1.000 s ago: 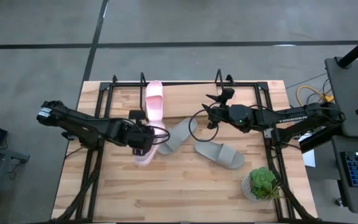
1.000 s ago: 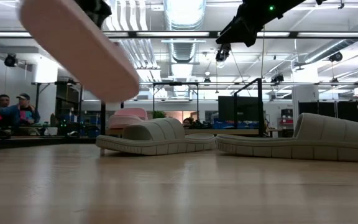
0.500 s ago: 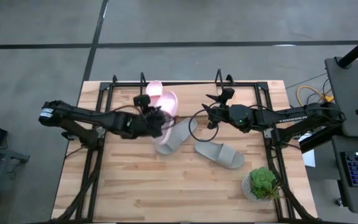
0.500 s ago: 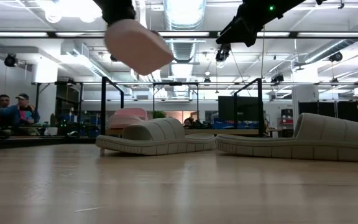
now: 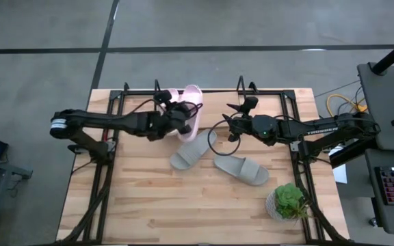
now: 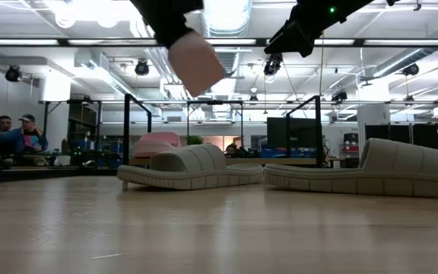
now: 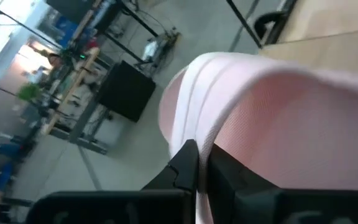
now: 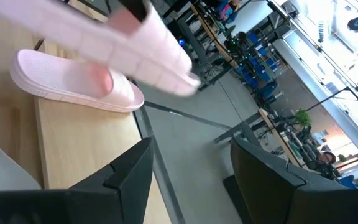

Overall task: Pick and place slides into the shelf
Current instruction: Put the pink slides on the shelf

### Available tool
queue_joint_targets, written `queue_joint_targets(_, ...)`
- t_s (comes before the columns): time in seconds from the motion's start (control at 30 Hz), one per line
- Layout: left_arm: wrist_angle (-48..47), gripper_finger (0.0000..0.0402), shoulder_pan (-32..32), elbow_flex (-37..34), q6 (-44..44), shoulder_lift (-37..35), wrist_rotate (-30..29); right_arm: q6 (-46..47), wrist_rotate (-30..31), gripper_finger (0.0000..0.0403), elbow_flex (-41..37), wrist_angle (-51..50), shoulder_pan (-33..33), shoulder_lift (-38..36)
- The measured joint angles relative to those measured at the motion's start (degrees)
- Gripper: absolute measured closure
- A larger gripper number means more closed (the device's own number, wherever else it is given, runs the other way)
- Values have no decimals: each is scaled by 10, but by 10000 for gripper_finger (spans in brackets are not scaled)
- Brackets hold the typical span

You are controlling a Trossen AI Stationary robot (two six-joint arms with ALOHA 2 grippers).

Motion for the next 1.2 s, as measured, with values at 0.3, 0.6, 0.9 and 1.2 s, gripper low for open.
queue_joint_targets(0.3, 23, 401, 71, 10, 12, 74, -16, -1, 0, 197, 0, -1, 0, 0)
queue_joint_targets(0.6, 74, 401, 104, 11, 32, 134, -14, 0, 0, 197, 0, -1, 0, 0)
queue_joint_targets(0.9, 103, 401, 129, 16, 77, 197, -28, 0, 0, 197, 0, -2, 0, 0)
queue_joint_targets(1.2, 99, 401, 140, 10, 120, 216, -31, 0, 0, 197, 0, -3, 0, 0)
